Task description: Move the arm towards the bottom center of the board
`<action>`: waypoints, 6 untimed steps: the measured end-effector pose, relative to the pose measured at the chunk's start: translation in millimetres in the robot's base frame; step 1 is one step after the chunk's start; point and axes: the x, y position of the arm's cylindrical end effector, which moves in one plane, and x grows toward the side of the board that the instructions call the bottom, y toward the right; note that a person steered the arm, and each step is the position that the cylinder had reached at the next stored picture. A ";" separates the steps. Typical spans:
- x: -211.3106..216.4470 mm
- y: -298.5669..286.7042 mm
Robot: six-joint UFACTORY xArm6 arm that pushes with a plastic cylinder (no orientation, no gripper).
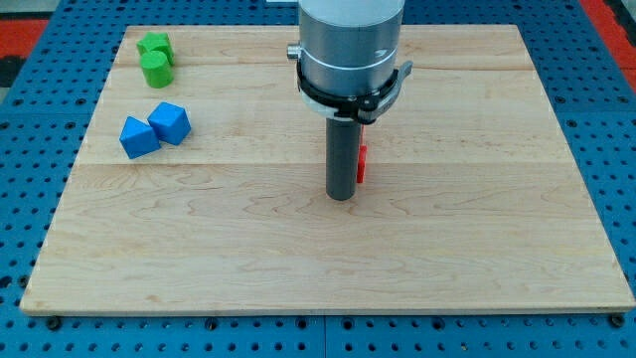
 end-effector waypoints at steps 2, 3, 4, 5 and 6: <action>-10.0 2.2; 10.8 -38.8; 15.8 -53.8; 16.8 -53.8; 25.3 -53.8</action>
